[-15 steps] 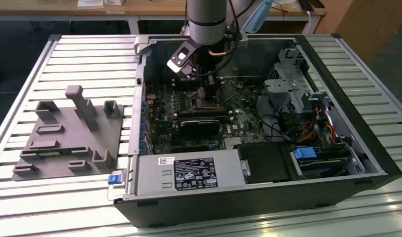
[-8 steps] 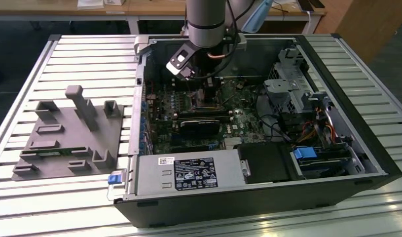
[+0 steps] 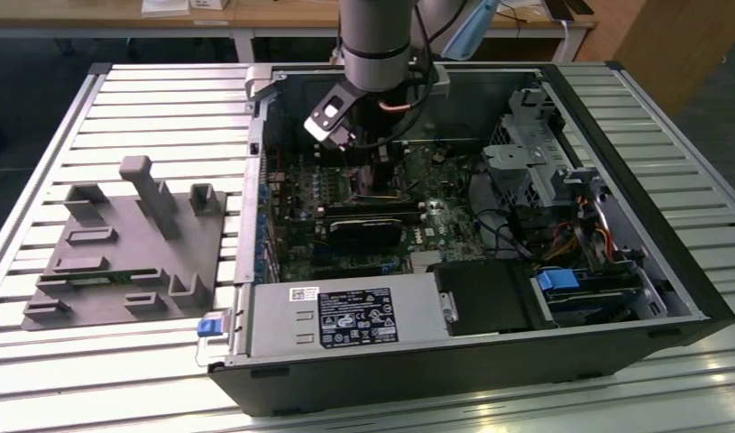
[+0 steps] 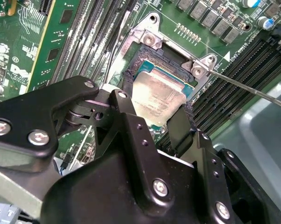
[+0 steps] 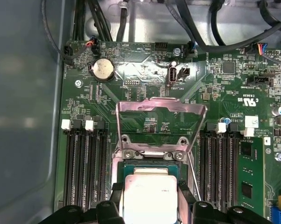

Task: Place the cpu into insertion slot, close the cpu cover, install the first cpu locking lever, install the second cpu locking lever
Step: 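Place the cpu into insertion slot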

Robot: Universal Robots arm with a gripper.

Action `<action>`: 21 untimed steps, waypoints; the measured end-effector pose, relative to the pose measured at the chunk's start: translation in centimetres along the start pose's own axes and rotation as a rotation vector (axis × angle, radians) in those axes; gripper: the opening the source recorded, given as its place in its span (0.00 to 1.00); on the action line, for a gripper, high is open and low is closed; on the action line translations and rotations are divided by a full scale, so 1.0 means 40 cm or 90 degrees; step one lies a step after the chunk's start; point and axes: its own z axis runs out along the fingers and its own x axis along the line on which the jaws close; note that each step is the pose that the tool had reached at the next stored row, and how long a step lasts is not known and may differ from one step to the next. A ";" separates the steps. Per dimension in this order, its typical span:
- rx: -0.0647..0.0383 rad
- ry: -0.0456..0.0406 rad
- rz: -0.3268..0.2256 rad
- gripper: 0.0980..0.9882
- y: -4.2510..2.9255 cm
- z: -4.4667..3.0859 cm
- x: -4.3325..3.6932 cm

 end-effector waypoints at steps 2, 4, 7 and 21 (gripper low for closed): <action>0.000 0.0000 0.000 0.50 0.000 0.004 0.000; 0.000 -0.0001 0.000 0.50 -0.001 0.007 -0.001; 0.000 -0.0001 0.000 0.50 -0.002 0.010 -0.002; 0.000 -0.0001 0.000 0.50 -0.005 0.025 -0.004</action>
